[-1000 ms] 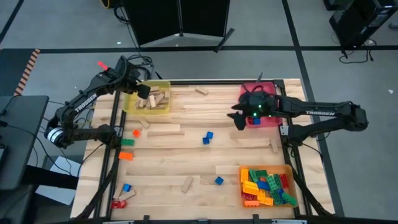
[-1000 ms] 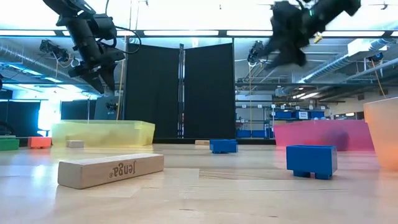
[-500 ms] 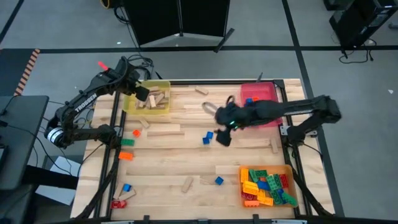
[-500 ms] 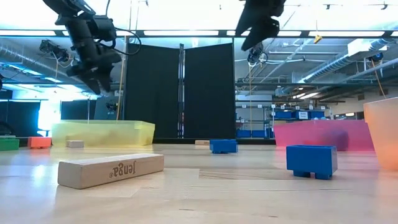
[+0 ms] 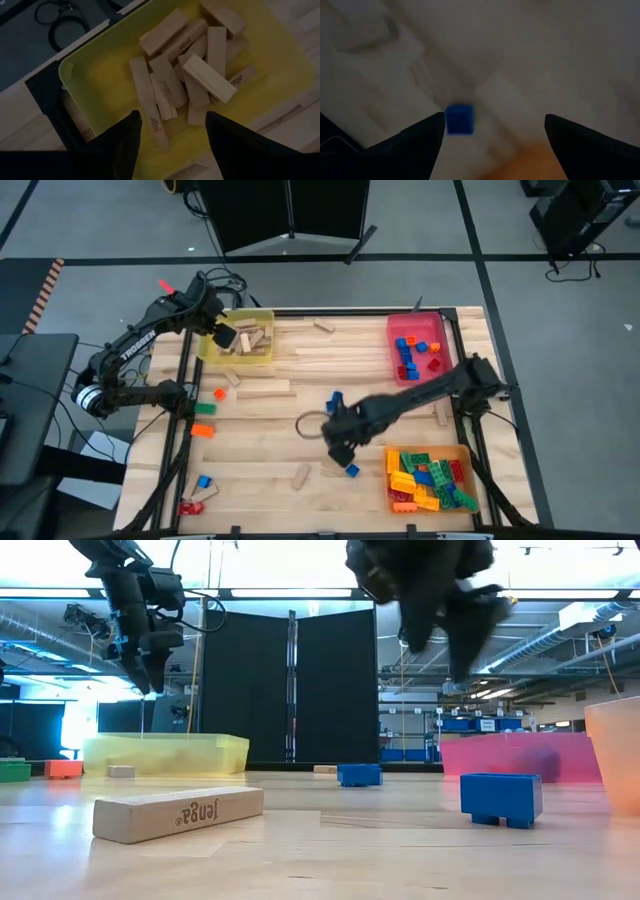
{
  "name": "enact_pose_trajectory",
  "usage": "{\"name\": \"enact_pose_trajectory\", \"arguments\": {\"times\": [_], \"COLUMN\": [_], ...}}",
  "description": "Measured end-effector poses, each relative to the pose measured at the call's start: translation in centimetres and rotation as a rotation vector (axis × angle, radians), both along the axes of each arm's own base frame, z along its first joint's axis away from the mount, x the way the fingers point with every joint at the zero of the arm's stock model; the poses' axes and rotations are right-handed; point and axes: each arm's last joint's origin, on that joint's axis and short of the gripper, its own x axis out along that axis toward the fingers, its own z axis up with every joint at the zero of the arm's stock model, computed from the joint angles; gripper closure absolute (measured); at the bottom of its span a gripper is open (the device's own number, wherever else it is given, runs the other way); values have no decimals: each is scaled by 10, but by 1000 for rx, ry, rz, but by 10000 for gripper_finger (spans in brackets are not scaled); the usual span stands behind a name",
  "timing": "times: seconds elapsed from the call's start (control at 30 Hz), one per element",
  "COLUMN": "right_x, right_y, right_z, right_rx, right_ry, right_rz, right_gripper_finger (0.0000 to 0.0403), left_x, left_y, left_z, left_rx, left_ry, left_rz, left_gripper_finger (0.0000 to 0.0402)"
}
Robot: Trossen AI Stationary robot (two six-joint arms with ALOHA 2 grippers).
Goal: Sort blocks by size
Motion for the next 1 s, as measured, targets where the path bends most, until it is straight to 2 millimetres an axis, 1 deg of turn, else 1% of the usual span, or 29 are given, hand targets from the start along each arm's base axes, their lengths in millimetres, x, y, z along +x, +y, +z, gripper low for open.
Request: {"name": "enact_pose_trajectory", "arguments": {"times": [0.1,0.2,0.33,0.73,0.9,1.0], "right_x": [1,5,13,19,19,19], "right_y": [20,36,48,58,56,52], "right_z": [-16,-29,-42,-83,-84,-85], "right_rx": [50,117,150,187,111,106], "right_ry": [61,74,50,180,144,157], "right_rz": [-60,-119,-162,-170,-172,-157], "right_gripper_finger": [49,56,70,115,145,175], "left_x": [0,0,0,0,0,0], "left_y": [0,0,0,0,0,0], "left_z": [0,0,0,0,0,0], "left_rx": [0,0,1,-1,0,0], "left_ry": [-1,-1,-2,-5,-5,-5], "left_rz": [0,0,0,-2,-2,-2], "left_gripper_finger": [172,172,172,172,172,172]}}
